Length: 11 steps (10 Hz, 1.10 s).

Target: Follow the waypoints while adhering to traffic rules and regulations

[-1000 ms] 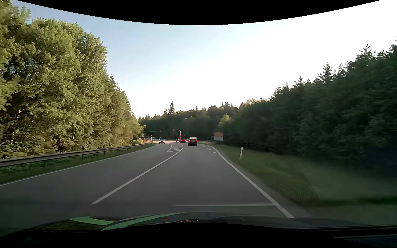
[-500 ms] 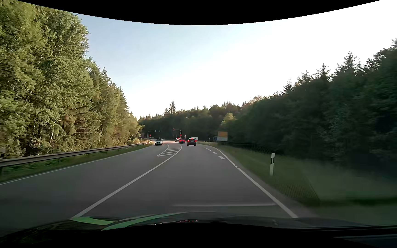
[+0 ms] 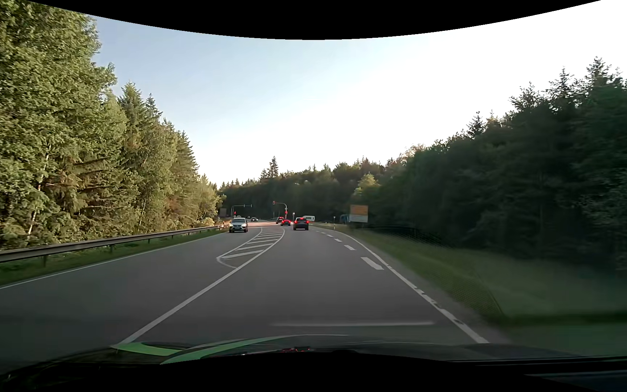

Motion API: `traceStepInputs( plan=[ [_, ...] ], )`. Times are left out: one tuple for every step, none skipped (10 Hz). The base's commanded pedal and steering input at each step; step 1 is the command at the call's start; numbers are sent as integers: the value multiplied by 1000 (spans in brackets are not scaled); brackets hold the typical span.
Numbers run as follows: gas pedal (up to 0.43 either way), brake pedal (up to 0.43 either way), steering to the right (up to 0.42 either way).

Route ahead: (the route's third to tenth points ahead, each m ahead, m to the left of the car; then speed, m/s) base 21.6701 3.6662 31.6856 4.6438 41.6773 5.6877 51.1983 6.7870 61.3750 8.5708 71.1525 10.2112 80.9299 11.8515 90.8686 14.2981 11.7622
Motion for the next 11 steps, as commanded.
traceStepInputs(
  plan=[
    [0, 232, -1],
    [0, 232, -1],
    [0, 226, -1],
    [0, 232, -1],
    [0, 232, -1],
    [0, 232, -1],
    [0, 238, -1],
    [0, 232, -2],
    [0, 232, -2],
    [0, 232, -2],
    [0, 238, -2]
  ],
)
